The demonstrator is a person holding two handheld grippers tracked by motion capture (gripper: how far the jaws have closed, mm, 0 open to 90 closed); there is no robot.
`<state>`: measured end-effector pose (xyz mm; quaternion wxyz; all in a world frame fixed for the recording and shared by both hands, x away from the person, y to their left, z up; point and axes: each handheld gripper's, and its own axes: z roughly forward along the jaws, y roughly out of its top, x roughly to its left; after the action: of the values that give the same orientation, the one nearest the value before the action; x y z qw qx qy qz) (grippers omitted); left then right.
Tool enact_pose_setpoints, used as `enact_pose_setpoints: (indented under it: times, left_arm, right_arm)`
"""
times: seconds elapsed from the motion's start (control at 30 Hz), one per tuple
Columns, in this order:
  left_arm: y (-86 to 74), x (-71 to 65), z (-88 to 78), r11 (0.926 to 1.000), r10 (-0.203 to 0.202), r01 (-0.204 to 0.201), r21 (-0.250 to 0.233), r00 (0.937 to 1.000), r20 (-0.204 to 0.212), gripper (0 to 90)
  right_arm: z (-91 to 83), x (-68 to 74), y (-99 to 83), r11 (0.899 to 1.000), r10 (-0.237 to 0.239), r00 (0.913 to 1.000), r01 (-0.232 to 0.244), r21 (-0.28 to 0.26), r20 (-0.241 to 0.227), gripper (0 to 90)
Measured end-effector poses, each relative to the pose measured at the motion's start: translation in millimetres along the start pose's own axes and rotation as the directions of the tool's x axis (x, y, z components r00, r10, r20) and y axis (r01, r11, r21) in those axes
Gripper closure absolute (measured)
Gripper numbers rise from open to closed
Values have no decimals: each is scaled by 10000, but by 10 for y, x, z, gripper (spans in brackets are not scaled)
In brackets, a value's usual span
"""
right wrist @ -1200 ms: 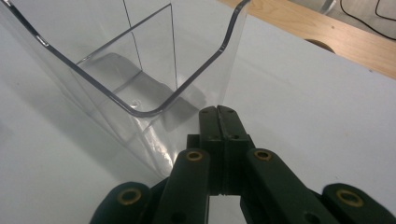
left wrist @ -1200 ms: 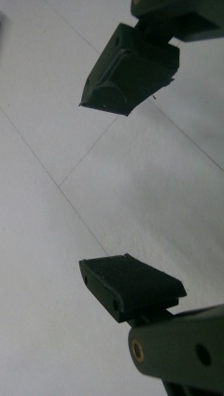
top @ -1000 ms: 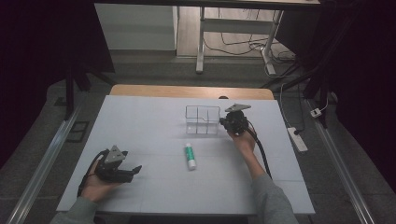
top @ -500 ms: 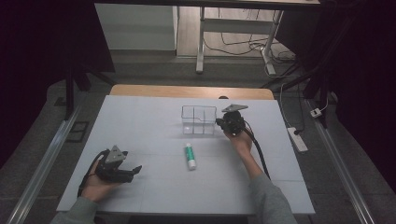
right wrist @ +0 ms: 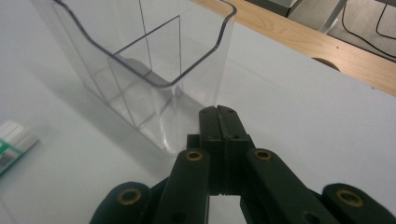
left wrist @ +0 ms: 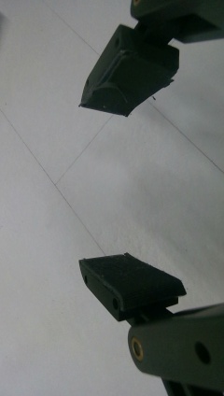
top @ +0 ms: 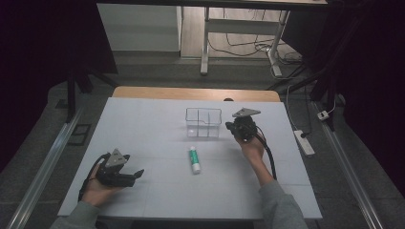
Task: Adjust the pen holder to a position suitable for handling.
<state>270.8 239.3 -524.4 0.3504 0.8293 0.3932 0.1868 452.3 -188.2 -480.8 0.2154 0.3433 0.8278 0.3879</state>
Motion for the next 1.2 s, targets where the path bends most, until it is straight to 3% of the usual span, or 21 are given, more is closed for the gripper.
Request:
enact_pose_setpoints:
  times: [0.33,0.57,0.67,0.83,1.1,1.2]
  left_arm:
    - [1,25,-28,9997,-41,41,-246,10000,14,203]
    - [0,33,-19,9997,-22,22,-228,10000,-18,204]
    - [4,27,-17,9997,13,-13,-231,10000,-25,204]
    - [5,31,-19,9996,-2,3,-297,10000,11,206]
    - [39,25,20,9993,133,-127,-351,9998,170,206]
    - [36,22,22,9993,159,-152,-332,9997,205,206]
  right_arm:
    - [-390,103,-117,10000,64,10000,-64,-21,-1,878]
    - [-532,103,-202,9997,234,9996,-233,-36,125,618]
    - [-556,124,-227,9990,446,9989,-446,9,-134,547]
    - [-602,223,-234,9993,359,9984,-355,113,-439,478]
    - [-733,362,-287,9992,304,9958,-279,301,-863,413]
    - [-797,462,-315,9993,278,9914,-245,272,-1279,395]
